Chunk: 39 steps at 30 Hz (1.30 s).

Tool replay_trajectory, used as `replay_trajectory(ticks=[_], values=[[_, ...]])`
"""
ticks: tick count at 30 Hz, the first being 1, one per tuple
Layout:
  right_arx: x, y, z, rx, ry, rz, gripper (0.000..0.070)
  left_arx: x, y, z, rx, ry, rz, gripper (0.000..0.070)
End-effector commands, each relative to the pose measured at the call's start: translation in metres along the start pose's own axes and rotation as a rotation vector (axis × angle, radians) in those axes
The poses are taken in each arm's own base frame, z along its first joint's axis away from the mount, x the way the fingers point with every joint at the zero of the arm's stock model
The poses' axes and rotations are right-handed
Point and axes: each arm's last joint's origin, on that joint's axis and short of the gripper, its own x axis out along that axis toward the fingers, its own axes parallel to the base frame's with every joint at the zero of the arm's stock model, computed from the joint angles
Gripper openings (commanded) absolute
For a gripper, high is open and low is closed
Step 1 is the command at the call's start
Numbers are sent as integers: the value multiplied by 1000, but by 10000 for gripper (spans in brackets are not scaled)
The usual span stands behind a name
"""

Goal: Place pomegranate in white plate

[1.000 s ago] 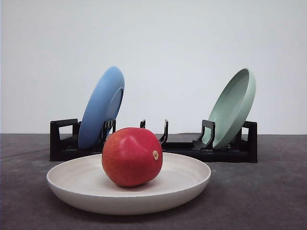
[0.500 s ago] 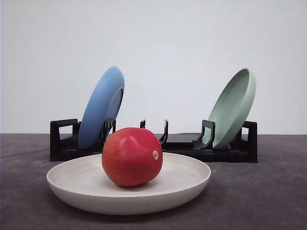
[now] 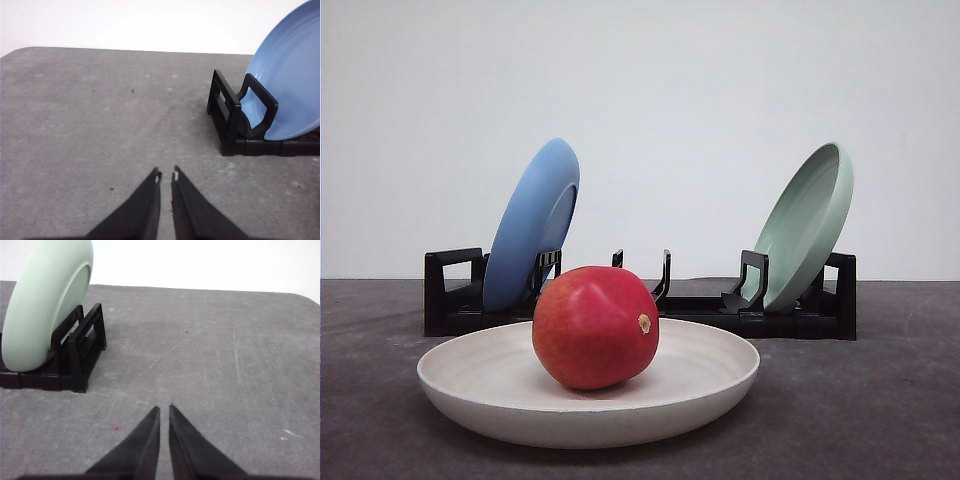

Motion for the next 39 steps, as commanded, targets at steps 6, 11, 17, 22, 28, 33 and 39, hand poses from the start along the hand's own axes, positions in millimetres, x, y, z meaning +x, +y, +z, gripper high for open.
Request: replay_trajectory(ticks=[6, 11, 17, 22, 28, 33, 39], values=[[0, 0, 0, 11, -8, -1, 26, 1, 0, -2, 10, -4, 4, 23], [0, 0, 0, 11, -8, -1, 26, 1, 0, -2, 10, -4, 4, 23], [0, 0, 0, 11, -8, -1, 27, 1, 0, -2, 10, -4, 4, 23], [0, 0, 0, 11, -8, -1, 26, 1, 0, -2, 10, -4, 4, 23], [0, 0, 0, 11, -8, -1, 27, 1, 0, -2, 10, -4, 4, 23], [0, 0, 0, 11, -8, -1, 26, 1, 0, -2, 10, -4, 4, 23], [0, 0, 0, 11, -8, -1, 26, 1, 0, -2, 10, -4, 4, 23]])
